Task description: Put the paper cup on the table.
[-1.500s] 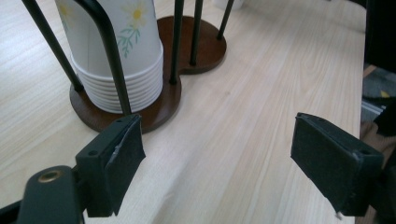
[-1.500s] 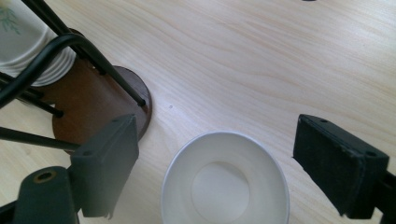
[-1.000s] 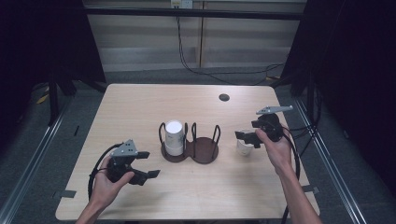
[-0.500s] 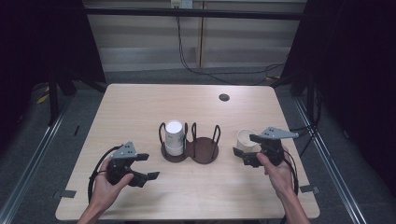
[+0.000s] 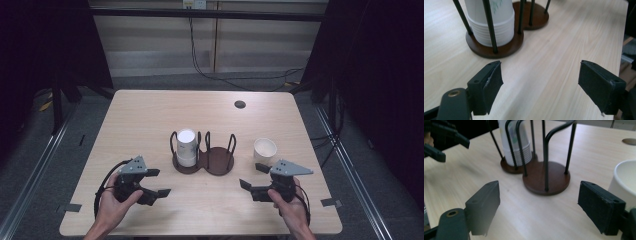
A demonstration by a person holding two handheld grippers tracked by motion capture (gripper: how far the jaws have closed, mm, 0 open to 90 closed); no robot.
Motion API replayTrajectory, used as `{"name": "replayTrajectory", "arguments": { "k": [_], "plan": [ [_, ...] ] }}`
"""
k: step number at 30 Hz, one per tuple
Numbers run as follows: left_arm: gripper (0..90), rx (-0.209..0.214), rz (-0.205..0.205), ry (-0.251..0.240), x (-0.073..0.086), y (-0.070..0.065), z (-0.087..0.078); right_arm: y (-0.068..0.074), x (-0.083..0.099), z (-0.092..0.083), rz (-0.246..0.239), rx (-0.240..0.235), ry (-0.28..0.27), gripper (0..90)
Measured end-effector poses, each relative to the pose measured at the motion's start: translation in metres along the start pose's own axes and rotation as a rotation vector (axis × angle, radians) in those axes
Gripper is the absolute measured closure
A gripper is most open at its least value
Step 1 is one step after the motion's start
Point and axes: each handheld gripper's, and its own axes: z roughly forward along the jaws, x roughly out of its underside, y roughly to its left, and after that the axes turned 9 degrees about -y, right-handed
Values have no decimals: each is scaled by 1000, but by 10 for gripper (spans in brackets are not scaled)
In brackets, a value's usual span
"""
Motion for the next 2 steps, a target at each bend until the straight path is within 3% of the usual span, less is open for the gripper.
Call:
{"name": "replayTrajectory", "arguments": {
  "k": [2],
  "plan": [
    [192,-8,7,11,4,-2,0,1,8,1,2,3,11,169]
  ]
}}
